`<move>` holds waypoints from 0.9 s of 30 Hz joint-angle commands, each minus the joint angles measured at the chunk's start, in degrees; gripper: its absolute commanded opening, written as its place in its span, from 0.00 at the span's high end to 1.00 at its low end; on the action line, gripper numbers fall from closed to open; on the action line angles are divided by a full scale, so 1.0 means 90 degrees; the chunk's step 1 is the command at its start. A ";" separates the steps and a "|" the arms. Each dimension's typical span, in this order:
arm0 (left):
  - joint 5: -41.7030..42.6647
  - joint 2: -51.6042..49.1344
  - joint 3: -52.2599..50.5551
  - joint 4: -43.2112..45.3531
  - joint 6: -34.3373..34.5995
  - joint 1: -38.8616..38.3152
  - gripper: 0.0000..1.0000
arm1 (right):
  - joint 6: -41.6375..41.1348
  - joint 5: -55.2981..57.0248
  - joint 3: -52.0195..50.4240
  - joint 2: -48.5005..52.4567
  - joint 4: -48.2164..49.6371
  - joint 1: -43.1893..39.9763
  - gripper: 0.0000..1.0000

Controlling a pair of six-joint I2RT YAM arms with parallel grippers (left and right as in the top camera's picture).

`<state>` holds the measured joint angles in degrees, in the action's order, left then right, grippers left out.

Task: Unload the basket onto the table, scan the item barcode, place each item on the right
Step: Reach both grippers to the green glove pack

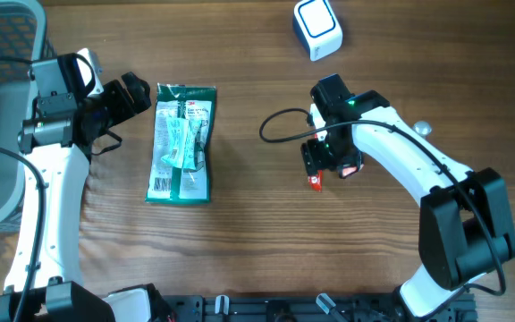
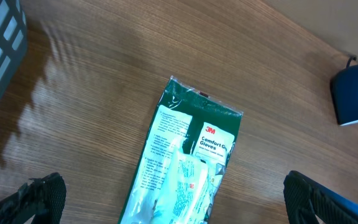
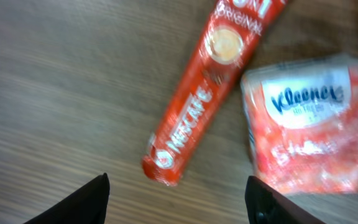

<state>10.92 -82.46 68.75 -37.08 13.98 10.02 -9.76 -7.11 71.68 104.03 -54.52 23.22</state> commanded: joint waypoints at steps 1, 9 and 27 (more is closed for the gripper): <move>-0.0012 -0.0007 0.0041 0.0002 -0.0131 -0.0029 0.00 | -0.0566 -0.1382 -0.0015 0.0012 0.0636 0.0134 0.34; -0.0012 -0.0007 0.0041 0.0109 -0.0129 -0.0029 0.00 | -0.2251 -0.2217 -0.0015 0.0015 0.2509 0.0546 0.00; 0.0012 -0.0947 -0.0478 -0.0189 -0.0102 -0.0359 0.94 | -0.2246 -0.1681 -0.0015 0.0236 0.2992 0.1192 0.00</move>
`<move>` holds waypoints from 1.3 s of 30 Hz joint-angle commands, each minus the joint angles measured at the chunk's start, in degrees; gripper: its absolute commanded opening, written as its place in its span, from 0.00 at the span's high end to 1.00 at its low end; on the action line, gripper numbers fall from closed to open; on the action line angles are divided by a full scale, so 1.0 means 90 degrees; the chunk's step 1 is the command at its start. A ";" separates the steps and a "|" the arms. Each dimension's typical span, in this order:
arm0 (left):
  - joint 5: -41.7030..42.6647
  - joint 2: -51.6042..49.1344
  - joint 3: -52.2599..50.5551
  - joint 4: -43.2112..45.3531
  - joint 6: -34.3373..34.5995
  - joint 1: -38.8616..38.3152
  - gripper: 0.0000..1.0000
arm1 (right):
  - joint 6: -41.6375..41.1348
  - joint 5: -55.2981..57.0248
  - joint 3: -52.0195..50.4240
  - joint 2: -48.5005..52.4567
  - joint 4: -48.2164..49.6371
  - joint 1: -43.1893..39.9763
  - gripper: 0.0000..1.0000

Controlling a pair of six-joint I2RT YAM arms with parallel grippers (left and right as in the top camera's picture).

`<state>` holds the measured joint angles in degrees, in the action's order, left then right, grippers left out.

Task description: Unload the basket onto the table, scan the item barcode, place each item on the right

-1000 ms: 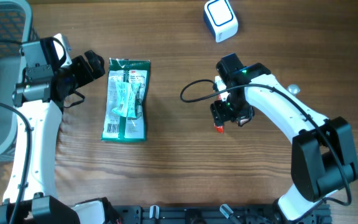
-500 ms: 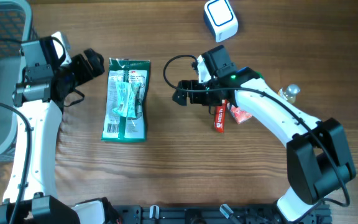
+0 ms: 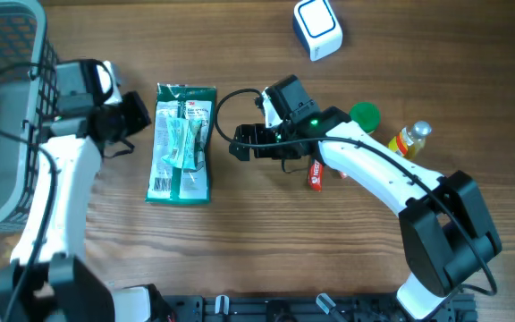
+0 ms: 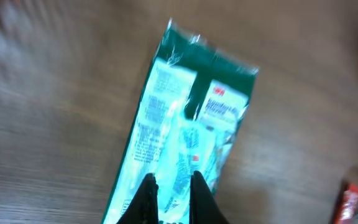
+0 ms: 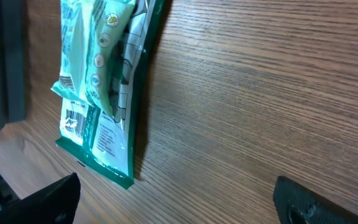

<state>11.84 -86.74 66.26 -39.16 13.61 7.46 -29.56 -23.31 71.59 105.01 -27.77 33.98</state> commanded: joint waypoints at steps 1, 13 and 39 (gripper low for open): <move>-0.0090 -0.0702 -0.0202 0.0056 -0.0063 -0.0109 0.93 | -0.0049 0.0141 -0.0005 0.0129 0.0007 -0.0002 0.00; -0.0112 -0.1710 -0.0202 -0.0039 -0.0063 -0.0211 0.81 | -0.0049 0.0306 -0.0012 0.0148 -0.0022 -0.0002 0.00; 0.0410 -0.1615 -0.0444 -0.0073 -0.0466 -0.0391 0.65 | -0.0046 0.0304 -0.0012 0.0151 -0.0041 -0.0002 0.00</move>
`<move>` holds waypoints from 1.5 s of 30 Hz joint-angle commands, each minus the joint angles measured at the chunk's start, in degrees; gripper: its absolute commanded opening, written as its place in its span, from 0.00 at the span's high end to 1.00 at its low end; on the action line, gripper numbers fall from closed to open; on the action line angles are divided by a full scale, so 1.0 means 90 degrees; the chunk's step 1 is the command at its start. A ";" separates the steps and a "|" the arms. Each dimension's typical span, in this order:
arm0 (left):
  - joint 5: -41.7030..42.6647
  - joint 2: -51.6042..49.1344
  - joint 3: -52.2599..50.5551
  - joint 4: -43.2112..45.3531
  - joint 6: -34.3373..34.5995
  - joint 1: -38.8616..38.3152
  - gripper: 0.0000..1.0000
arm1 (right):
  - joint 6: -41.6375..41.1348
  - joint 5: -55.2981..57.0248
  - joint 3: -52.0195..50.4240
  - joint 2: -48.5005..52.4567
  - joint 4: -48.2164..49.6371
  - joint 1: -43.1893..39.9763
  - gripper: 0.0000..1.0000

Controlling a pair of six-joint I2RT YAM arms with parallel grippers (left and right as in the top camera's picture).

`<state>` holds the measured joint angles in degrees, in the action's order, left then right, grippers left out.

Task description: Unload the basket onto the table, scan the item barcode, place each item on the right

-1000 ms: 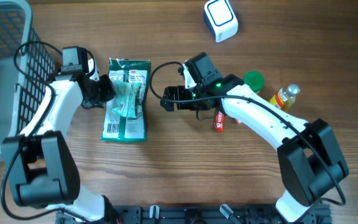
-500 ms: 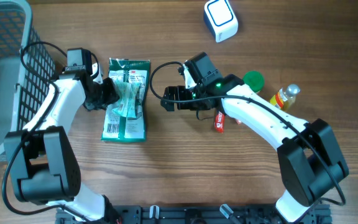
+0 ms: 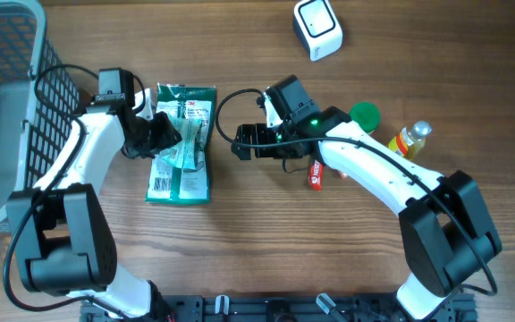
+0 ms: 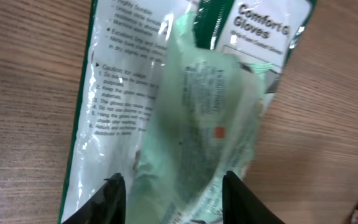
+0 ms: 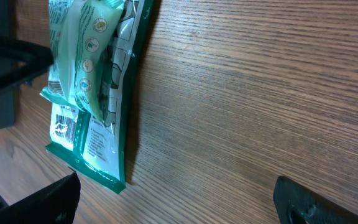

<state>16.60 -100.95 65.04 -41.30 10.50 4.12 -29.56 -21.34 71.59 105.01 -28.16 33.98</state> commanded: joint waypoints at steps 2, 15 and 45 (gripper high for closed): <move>-0.0117 -0.0036 -0.0522 0.0379 -0.0119 -0.0019 0.66 | -0.0049 0.0085 -0.0012 0.0151 0.0002 -0.0002 0.00; 0.1824 0.0304 -0.0250 0.0294 -0.0119 -0.0017 0.96 | 0.0301 -0.0794 -0.0010 0.0148 0.0129 -0.0092 0.01; -0.0180 0.0595 -0.0391 -0.0442 -0.0398 -0.1071 0.96 | -0.0512 -0.0821 -0.0012 0.0185 0.0384 -0.0058 0.81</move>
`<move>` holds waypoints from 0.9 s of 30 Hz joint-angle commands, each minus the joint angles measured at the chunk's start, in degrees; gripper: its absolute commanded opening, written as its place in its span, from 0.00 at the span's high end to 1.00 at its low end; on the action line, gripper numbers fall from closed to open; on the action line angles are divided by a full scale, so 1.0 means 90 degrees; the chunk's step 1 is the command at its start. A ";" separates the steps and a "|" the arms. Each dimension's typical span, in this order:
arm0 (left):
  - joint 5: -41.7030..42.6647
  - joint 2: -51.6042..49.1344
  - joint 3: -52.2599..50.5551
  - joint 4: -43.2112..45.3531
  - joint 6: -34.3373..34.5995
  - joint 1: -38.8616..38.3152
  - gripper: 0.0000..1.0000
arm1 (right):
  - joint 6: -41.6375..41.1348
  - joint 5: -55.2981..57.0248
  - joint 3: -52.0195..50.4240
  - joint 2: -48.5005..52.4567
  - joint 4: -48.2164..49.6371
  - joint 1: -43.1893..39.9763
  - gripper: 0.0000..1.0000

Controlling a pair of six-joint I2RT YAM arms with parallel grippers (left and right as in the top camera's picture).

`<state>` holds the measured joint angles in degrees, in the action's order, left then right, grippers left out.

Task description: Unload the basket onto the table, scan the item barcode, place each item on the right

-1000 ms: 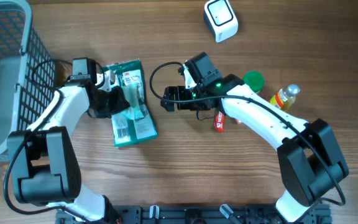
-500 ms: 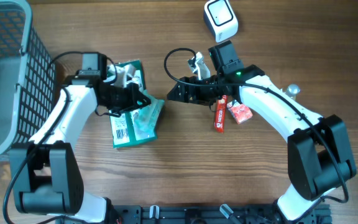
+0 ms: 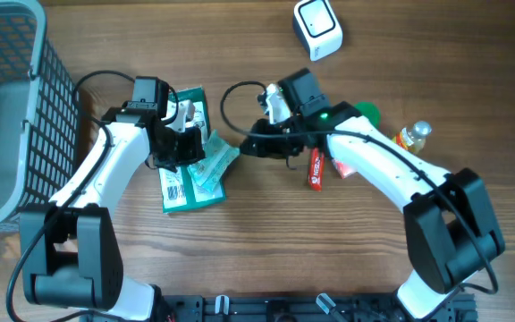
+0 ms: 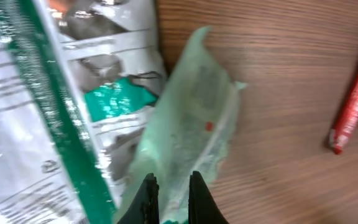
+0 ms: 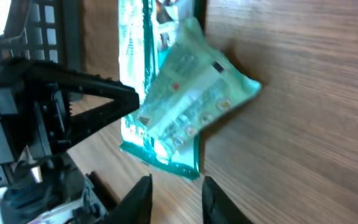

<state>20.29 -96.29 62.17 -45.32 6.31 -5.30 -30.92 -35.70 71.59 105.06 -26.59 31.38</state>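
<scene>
The green 3M gloves packet [image 3: 184, 186] lies skewed at mid-table, its pale green bulge [image 3: 216, 162] sticking out to the right. My left gripper [image 3: 183, 146] is shut on that bulge [image 4: 188, 118]; the left wrist view shows the fingers [image 4: 149, 198] pinching it, the gripper [image 4: 171, 194] nearly closed. My right gripper [image 3: 247, 148] sits just right of the packet. Its jaws are narrowly apart over bare wood in the right wrist view [image 5: 176, 186], the packet's corner [image 5: 188, 169] just beyond them. The white and blue scanner [image 3: 317, 28] stands at the far edge.
A grey wire basket [image 3: 7, 107] fills the left edge. A red Nescafe stick [image 3: 315, 170] lies under my right arm. A green lid [image 3: 365, 113] and a small yellow bottle [image 3: 409, 137] are to the right. My left arm [image 5: 42, 118] shows in the right wrist view.
My left gripper was open astride the bulge and is now shut on it. The packet has turned and shifted toward the right and front. My right gripper's jaws have drawn much closer together.
At first my left gripper was open left of the flat packet and my right one hung over the red stick and a tissue pack. Then the right one stood wide open beside the packet. The left then straddled the bulge and now grips it, the packet skewed.
</scene>
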 commanded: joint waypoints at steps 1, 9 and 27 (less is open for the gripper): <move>-0.0738 0.0078 -0.0119 0.0027 0.0075 -0.0024 0.96 | -0.0457 0.0998 -0.0012 0.0204 0.0308 0.0325 0.87; -0.1192 0.0073 -0.0763 0.0758 0.0544 -0.0126 0.96 | -0.0415 0.1061 -0.0012 0.0797 0.0971 0.0656 0.95; -0.0318 0.0073 -0.0998 0.1132 0.0498 -0.0648 0.96 | -0.0063 0.1467 -0.0010 0.0852 0.0726 0.0631 0.96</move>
<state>19.77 -96.29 53.93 -35.09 10.66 -10.87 -32.71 -23.46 71.59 112.29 -20.08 37.30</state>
